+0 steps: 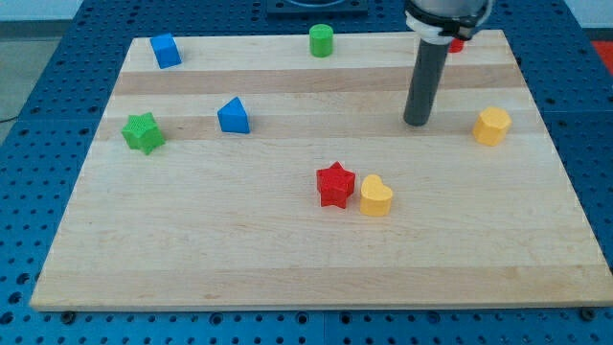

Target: Point your arm closer to the blue triangle

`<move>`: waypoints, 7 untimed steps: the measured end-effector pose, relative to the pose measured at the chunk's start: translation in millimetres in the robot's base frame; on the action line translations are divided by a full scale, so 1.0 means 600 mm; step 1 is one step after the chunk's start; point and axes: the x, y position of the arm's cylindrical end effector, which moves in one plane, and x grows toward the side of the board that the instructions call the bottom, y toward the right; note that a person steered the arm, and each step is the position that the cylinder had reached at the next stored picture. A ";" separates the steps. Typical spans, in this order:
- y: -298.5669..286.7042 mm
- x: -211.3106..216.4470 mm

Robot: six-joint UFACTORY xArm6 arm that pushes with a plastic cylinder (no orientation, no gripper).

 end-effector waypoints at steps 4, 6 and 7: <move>-0.115 0.061; -0.170 0.061; -0.170 0.061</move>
